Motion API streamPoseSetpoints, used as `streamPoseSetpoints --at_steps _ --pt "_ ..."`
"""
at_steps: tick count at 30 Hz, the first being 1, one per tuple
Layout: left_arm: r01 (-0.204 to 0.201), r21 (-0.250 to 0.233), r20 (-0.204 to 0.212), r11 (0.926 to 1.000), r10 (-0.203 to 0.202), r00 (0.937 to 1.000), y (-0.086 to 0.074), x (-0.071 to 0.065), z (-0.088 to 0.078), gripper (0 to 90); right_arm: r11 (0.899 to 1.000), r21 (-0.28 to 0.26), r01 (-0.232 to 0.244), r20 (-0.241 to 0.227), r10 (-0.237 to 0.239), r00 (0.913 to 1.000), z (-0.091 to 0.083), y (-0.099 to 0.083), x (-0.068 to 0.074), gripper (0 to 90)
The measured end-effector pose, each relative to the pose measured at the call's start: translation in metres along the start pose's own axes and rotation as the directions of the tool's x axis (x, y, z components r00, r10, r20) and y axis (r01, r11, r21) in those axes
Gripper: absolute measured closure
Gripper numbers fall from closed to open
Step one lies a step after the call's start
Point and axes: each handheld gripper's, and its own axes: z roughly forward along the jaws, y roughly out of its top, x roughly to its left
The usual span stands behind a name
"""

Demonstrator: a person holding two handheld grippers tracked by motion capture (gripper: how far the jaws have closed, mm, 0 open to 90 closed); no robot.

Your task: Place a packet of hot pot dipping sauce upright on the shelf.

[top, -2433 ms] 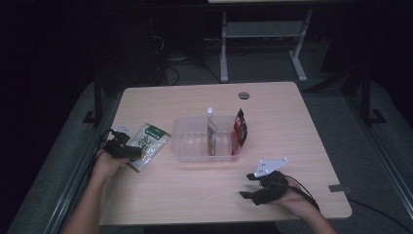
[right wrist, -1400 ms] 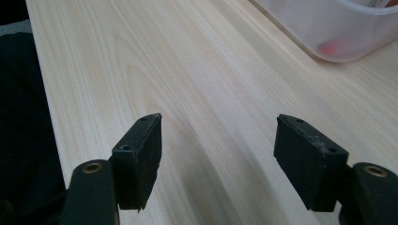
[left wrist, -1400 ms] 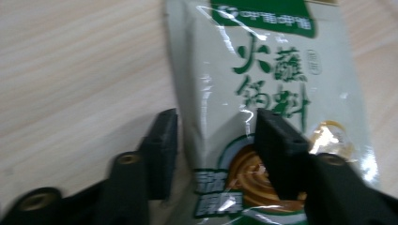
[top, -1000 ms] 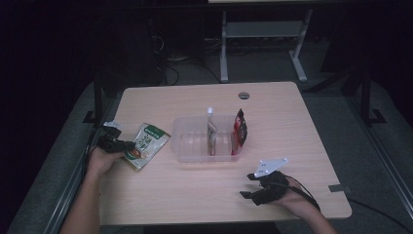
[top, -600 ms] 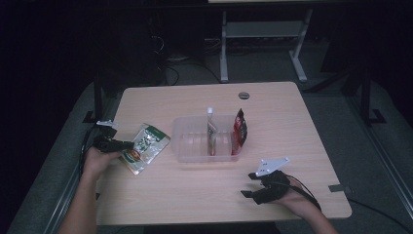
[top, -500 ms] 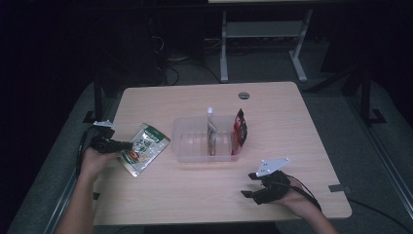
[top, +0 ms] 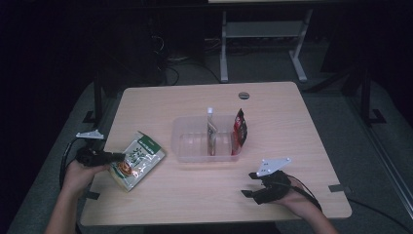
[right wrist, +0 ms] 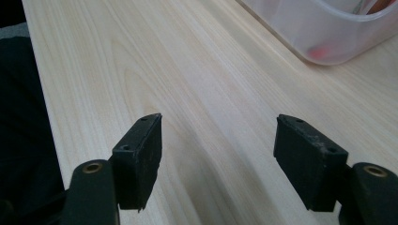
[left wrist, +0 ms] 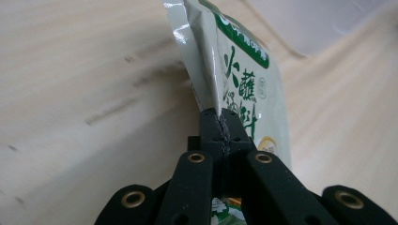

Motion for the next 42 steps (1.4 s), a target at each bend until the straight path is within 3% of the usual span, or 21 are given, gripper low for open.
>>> streamPoseSetpoints --at_steps 14,19,22,25,31,33,35,36,38,42 --pt "-0.074 0.025 0.083 0.997 0.072 0.994 -0.023 -0.049 -0.011 90.0 1.0 -0.013 -0.002 0.013 0.002 0.9999 -0.004 0.0 -0.001 32.2" --pt "-0.099 0.017 0.135 0.9949 0.096 0.9862 -0.024 -0.066 -0.005 90.0 1.0 -0.016 0.004 0.016 -0.004 0.9999 -0.005 0.0 -0.001 32.2" --pt "-0.125 0.015 0.173 0.9921 0.12 0.9776 -0.02 -0.078 0.001 90.0 1.0 -0.02 -0.001 0.02 0.001 0.9998 -0.006 0.0 -0.001 32.2" --pt "-0.16 0.024 0.213 0.9868 0.152 0.9652 -0.014 -0.09 0.009 90.0 1.0 -0.022 -0.007 0.022 0.007 0.9997 -0.006 0.0 -0.002 32.3" --pt "-0.229 0.042 0.296 0.9724 0.207 0.9325 0.001 -0.114 0.033 90.0 0.999 -0.031 -0.015 0.018 0.015 0.9997 -0.007 0.0 -0.003 32.2" --pt "-0.269 0.055 0.326 0.9616 0.237 0.9152 0.008 -0.123 0.046 90.0 0.999 -0.034 -0.014 0.021 0.015 0.9997 -0.008 -0.001 -0.004 32.2" --pt "-0.291 0.066 0.339 0.9546 0.252 0.9061 0.012 -0.129 0.054 90.0 0.999 -0.036 -0.023 0.02 0.024 0.9995 -0.008 -0.001 -0.004 32.2" --pt "-0.312 0.075 0.353 0.9473 0.267 0.8968 0.016 -0.133 0.061 90.0 0.999 -0.036 -0.026 0.019 0.027 0.9995 -0.008 -0.001 -0.004 32.2" --pt "-0.324 0.083 0.368 0.9424 0.273 0.8887 0.021 -0.14 0.071 90.0 0.999 -0.034 -0.034 0.015 0.035 0.9993 -0.009 -0.001 -0.004 32.2" --pt "-0.364 0.107 0.415 0.9252 0.291 0.8621 0.035 -0.153 0.098 90.0 0.999 -0.034 -0.037 0.018 0.037 0.9991 -0.011 -0.003 -0.004 32.2"
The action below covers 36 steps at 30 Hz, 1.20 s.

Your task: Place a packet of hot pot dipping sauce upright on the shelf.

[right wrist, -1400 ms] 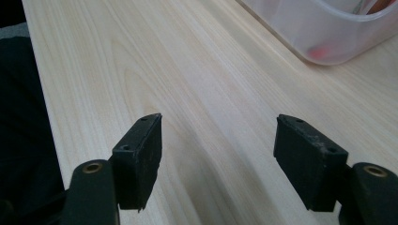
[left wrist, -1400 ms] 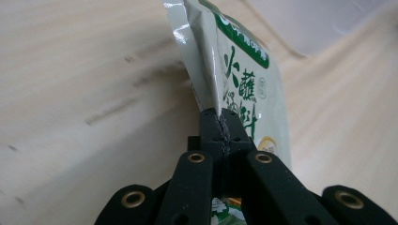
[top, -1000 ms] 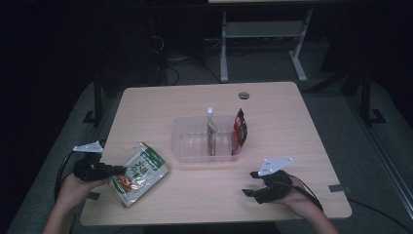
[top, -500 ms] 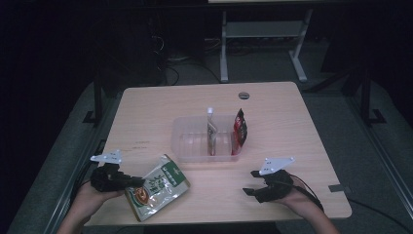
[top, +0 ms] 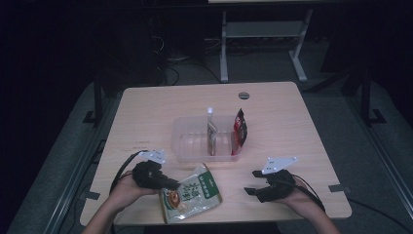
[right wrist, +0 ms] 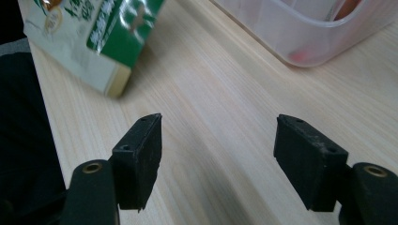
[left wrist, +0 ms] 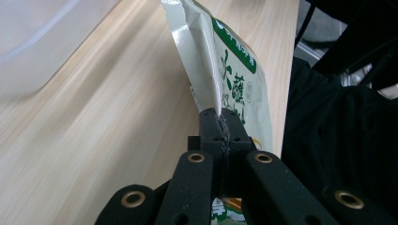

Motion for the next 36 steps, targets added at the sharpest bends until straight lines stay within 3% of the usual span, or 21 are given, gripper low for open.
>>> streamPoseSetpoints --at_steps 6,12,16,21,31,36 --pt "-0.05 0.055 0.031 0.9972 0.049 0.9983 0.027 0.01 0.033 90.0 1.0 -0.003 -0.012 0.009 0.012 0.9999 -0.004 -0.003 0.0 32.2" --pt "-0.069 0.055 0.044 0.9961 0.067 0.9968 0.036 0.016 0.056 89.6 1.0 0.001 -0.015 0.016 0.015 0.9998 -0.005 -0.006 0.0 32.2" --pt "-0.09 0.062 0.018 0.994 0.089 0.9958 0.036 0.014 0.058 89.2 1.0 0.011 -0.02 0.007 0.02 0.9998 -0.004 -0.007 0.0 32.2" --pt "-0.116 0.038 0.001 0.9926 0.116 0.9933 0.034 0.01 0.056 89.5 0.999 0.027 -0.03 -0.005 0.031 0.9995 0.001 -0.006 0.0 32.2" --pt "-0.186 -0.005 -0.001 0.9825 0.186 0.9825 0.038 -0.003 0.047 90.0 0.997 -0.001 -0.083 -0.104 0.082 0.9912 0.012 0.002 -0.003 29.1" --pt "-0.215 -0.024 -0.009 0.9763 0.215 0.9766 0.042 -0.009 0.043 90.0 0.996 -0.026 -0.084 -0.149 0.08 0.9856 0.014 0.007 -0.007 27.6"
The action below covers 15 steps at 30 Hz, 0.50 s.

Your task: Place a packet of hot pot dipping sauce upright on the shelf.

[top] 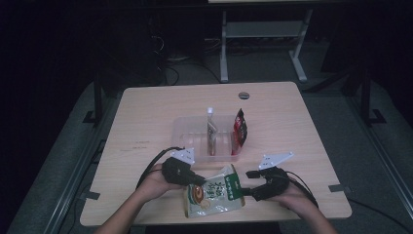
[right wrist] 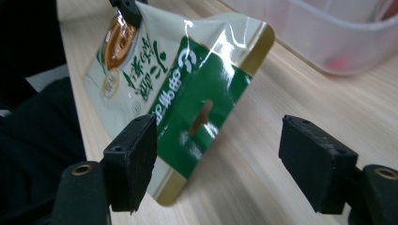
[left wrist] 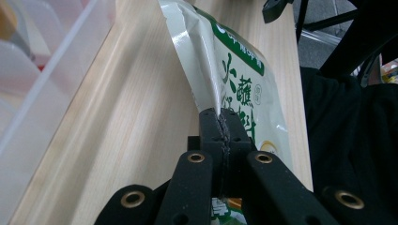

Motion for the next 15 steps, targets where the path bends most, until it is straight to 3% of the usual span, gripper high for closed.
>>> streamPoseSetpoints --at_steps 6,10,15 --pt "-0.028 -0.032 -0.005 0.9991 0.028 0.9996 0.005 -0.003 -0.008 90.0 1.0 -0.015 0.009 -0.059 -0.01 0.9982 0.007 0.008 -0.001 25.5" --pt "-0.033 -0.042 -0.007 0.9986 0.033 0.9994 0.005 -0.004 -0.011 90.0 1.0 -0.022 0.022 -0.114 -0.024 0.9932 0.013 0.012 -0.001 24.3" --pt "-0.043 -0.057 -0.001 0.9975 0.043 0.9991 0.006 -0.005 -0.014 90.0 1.0 -0.004 0.008 -0.172 -0.009 0.9851 0.017 0.014 -0.001 27.5"
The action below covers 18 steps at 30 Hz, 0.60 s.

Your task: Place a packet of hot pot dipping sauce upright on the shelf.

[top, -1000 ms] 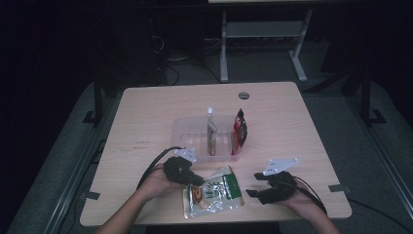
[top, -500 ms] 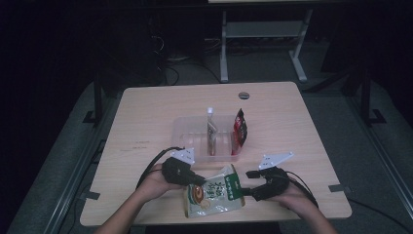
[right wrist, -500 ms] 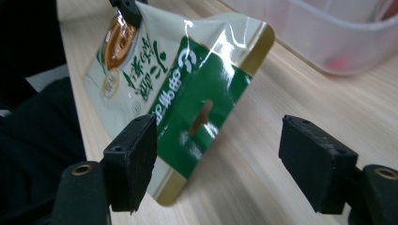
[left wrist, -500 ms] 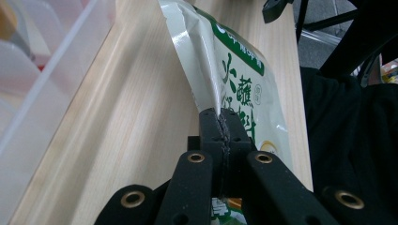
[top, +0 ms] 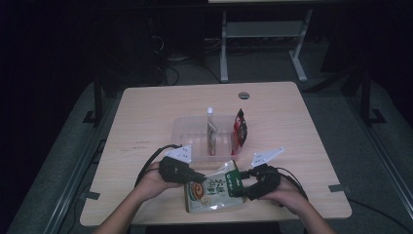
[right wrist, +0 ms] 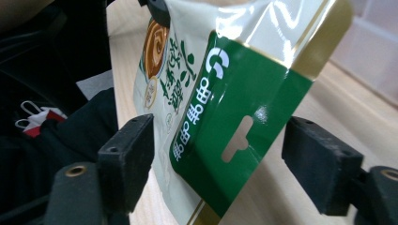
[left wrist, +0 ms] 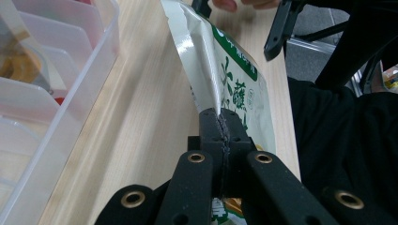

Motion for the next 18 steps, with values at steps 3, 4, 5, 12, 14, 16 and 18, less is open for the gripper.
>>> streamPoseSetpoints --at_steps 3,4,5,12,14,16,18 --pt "-0.005 0.0 -0.004 1.0 0.005 1.0 0.0 -0.001 -0.001 90.0 1.0 -0.006 -0.008 -0.021 0.008 0.9997 0.002 0.001 -0.002 38.1" --pt "-0.004 0.0 -0.004 1.0 0.004 1.0 0.0 -0.001 -0.001 90.0 1.0 -0.008 -0.014 -0.032 0.014 0.9994 0.001 0.002 -0.001 41.8" --pt "-0.004 -0.002 -0.004 1.0 0.004 1.0 0.0 -0.001 -0.001 90.0 1.0 -0.014 -0.016 -0.043 0.015 0.999 0.001 0.003 0.0 45.3" --pt "0.009 -0.019 -0.014 0.9998 -0.009 0.9999 -0.003 0.003 -0.01 90.0 0.999 -0.044 0.002 -0.058 -0.004 0.9983 -0.004 0.006 0.003 67.1" --pt "0.007 -0.024 -0.019 0.9997 -0.008 0.9998 -0.004 0.004 -0.012 90.0 0.999 -0.052 0.007 -0.062 -0.01 0.998 -0.005 0.007 0.006 72.2" --pt "0.012 -0.035 -0.025 0.9993 -0.012 0.9996 -0.004 0.004 -0.013 90.0 0.998 -0.059 0.012 -0.082 -0.017 0.9965 -0.006 0.008 0.008 77.3" --pt "0.012 -0.041 -0.027 0.9991 -0.013 0.9996 -0.004 0.004 -0.013 90.0 0.998 -0.06 0.022 -0.092 -0.027 0.9954 -0.006 0.009 0.01 82.3"
